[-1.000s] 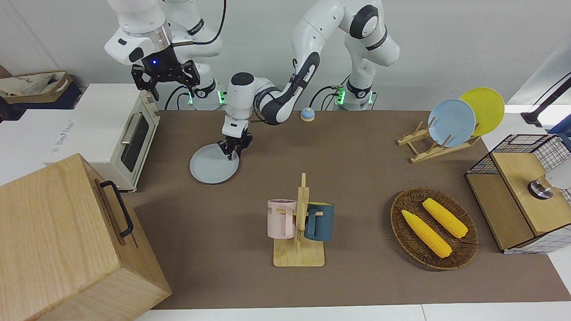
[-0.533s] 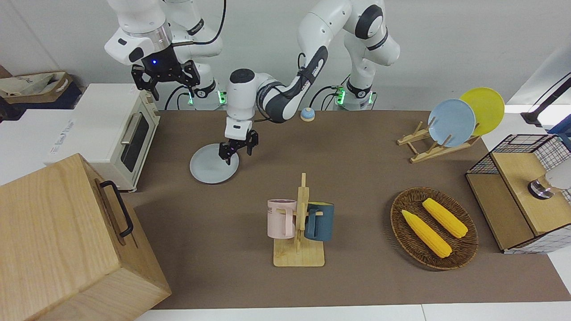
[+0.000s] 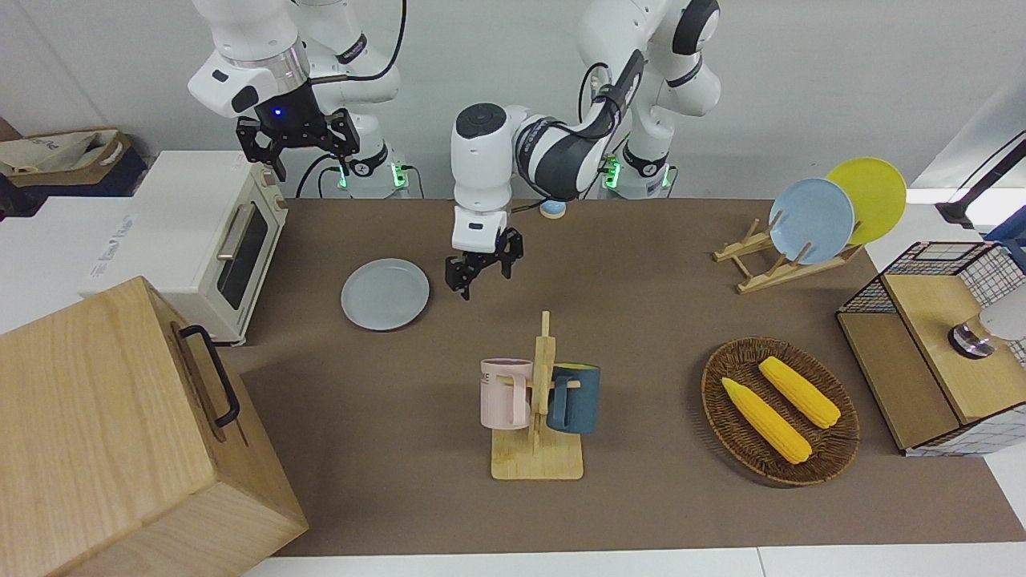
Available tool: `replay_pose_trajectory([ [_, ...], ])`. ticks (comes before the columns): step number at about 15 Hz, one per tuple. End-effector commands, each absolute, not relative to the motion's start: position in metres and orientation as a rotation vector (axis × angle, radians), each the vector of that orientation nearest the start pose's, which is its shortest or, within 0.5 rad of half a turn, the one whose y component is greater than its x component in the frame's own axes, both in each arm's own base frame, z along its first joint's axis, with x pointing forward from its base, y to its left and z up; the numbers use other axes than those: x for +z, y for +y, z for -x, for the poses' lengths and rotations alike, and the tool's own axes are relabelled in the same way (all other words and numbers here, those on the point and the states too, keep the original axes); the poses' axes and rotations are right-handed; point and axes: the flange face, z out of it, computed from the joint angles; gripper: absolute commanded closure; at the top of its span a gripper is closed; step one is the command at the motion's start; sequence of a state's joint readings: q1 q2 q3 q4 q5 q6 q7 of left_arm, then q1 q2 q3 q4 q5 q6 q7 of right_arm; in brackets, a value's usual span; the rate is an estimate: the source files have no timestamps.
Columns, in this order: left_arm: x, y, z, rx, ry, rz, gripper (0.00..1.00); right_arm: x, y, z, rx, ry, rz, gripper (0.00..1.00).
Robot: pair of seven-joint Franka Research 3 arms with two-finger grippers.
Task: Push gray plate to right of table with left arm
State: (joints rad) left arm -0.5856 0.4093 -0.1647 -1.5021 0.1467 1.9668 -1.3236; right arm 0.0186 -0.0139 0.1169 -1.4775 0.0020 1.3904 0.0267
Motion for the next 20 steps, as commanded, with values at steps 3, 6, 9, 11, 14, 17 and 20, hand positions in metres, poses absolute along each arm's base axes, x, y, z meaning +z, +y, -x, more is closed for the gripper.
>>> replay_pose_trajectory([
  [3,0.507,-0.356,-0.543,0.001,-0.612,3.028,0.0,0.664,0.07,-0.524,0.121,-0.159,3.131,0.017],
  [6,0.547,-0.283,-0.556,0.023,-0.489,3.035,0.0,0.664,0.07,-0.524,0.121,-0.159,3.131,0.017],
  [9,0.571,-0.215,-0.567,0.038,-0.462,3.025,0.0,0.664,0.07,-0.524,0.121,-0.159,3.131,0.017],
  [11,0.583,-0.168,-0.567,0.098,-0.302,3.032,0.0,0.664,0.07,-0.524,0.121,-0.161,3.131,0.017],
  [14,0.593,-0.115,-0.565,0.13,-0.211,3.037,0.0,0.664,0.071,-0.524,0.121,-0.161,3.131,0.017],
  [17,0.601,-0.065,-0.557,0.128,-0.159,3.04,0.0,0.664,0.071,-0.524,0.121,-0.161,3.131,0.017],
  [20,0.592,-0.037,-0.535,0.109,-0.072,3.05,0.0,0.664,0.07,-0.524,0.121,-0.159,3.131,0.017],
])
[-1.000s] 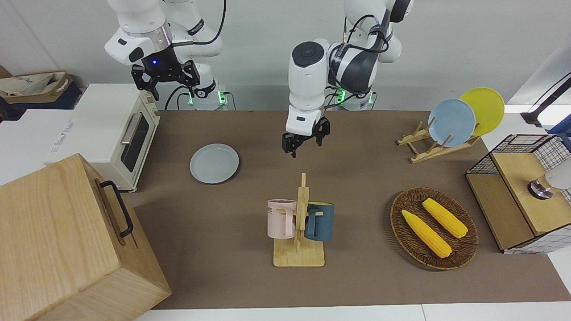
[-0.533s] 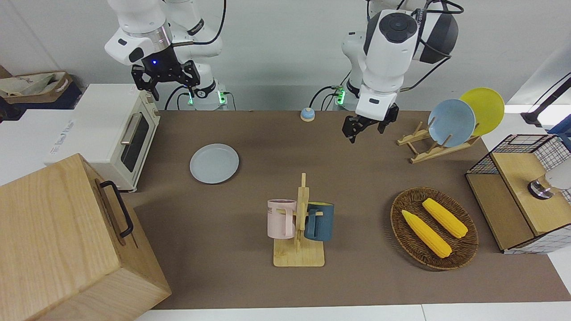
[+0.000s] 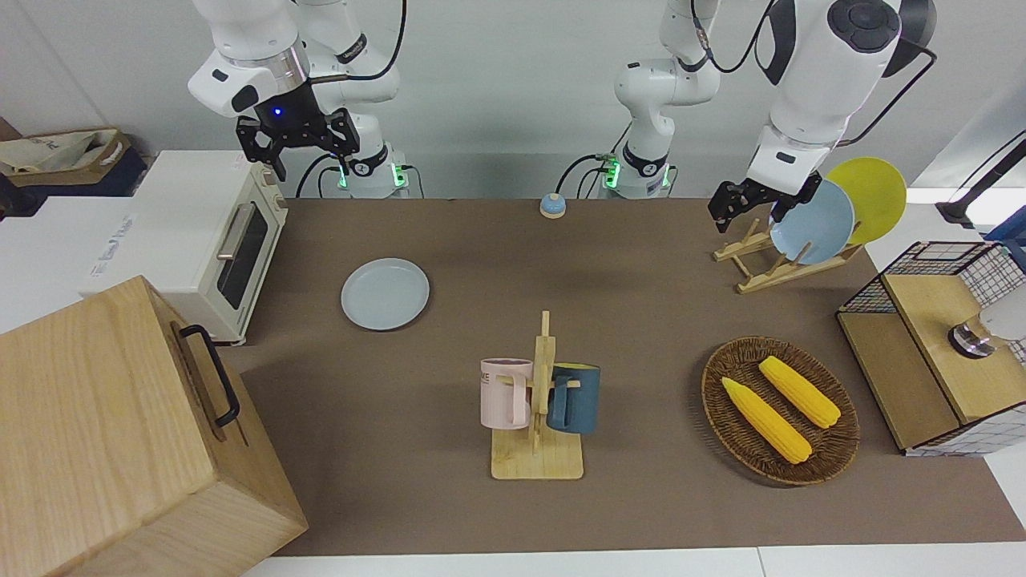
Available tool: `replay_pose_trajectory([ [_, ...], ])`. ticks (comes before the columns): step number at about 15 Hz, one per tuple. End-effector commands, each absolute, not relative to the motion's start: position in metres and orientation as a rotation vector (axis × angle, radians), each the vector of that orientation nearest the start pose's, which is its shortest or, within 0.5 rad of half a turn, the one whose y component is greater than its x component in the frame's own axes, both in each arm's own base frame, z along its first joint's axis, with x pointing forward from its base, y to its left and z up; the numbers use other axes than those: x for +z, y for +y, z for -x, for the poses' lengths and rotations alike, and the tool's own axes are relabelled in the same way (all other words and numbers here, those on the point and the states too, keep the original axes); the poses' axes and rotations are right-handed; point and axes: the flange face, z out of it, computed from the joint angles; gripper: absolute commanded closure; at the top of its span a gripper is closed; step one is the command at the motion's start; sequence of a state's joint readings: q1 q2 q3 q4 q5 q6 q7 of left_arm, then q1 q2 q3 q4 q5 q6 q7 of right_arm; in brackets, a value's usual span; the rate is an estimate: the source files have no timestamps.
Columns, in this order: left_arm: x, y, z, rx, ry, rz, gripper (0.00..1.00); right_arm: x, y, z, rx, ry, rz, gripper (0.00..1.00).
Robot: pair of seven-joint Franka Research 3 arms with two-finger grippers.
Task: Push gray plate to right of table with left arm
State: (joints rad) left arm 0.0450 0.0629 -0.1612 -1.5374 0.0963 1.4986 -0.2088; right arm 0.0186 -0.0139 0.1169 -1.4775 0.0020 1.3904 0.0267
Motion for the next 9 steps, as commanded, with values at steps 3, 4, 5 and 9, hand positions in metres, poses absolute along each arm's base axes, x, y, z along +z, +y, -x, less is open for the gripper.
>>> replay_pose_trajectory([
  [3,0.565,0.002,-0.515,0.044,-0.027,3.118,0.0,0.664,0.07,-0.524,0.121,-0.162,3.131,0.017],
  [4,0.554,-0.005,-0.514,0.011,-0.006,3.116,0.0,0.664,0.071,-0.524,0.121,-0.161,3.131,0.017],
  [5,0.549,-0.009,-0.514,-0.006,0.006,3.116,0.0,0.664,0.07,-0.524,0.121,-0.161,3.131,0.017],
  [9,0.549,-0.02,-0.519,-0.054,0.001,3.143,0.0,0.664,0.071,-0.524,0.121,-0.161,3.131,0.017],
])
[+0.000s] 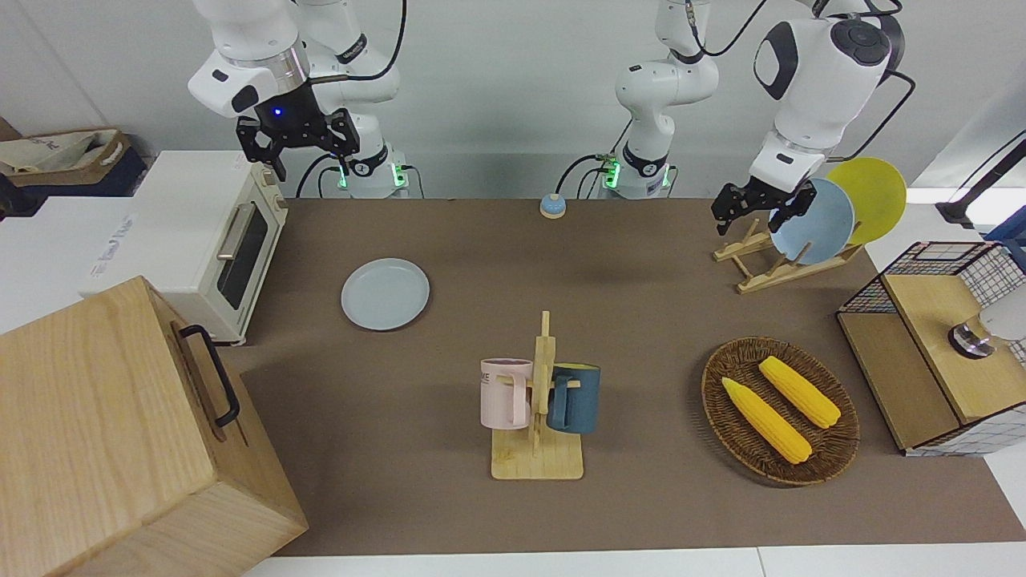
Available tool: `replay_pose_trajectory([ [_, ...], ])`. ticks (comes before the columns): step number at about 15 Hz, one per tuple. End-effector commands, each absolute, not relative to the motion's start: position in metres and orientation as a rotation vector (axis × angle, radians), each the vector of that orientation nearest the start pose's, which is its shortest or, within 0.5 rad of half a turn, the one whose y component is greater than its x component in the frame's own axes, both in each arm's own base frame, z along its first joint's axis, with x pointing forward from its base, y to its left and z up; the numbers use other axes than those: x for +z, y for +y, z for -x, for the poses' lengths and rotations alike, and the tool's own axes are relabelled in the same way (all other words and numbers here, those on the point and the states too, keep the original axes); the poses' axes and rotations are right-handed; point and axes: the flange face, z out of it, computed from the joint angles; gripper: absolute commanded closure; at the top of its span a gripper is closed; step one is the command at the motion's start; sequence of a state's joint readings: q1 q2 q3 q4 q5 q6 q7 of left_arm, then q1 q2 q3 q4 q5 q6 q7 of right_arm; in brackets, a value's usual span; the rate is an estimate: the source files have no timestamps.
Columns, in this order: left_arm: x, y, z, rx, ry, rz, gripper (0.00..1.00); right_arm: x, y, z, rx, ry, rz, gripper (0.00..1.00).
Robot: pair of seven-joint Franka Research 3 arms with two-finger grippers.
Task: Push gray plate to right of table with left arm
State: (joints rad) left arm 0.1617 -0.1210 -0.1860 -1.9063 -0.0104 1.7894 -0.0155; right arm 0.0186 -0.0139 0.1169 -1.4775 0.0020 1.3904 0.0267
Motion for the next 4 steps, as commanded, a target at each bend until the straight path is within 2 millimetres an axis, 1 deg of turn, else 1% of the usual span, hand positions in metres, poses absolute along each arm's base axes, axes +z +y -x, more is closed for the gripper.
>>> replay_pose_trajectory([
  [1,0.5494,-0.0167,-0.519,-0.059,-0.011,3.143,0.0,0.664,0.0701,-0.5237,0.121,-0.159,3.131,0.017],
  [4,0.5508,-0.0169,-0.5151,-0.037,-0.016,3.142,0.0,0.664,0.0709,-0.5236,0.121,-0.161,3.131,0.017],
])
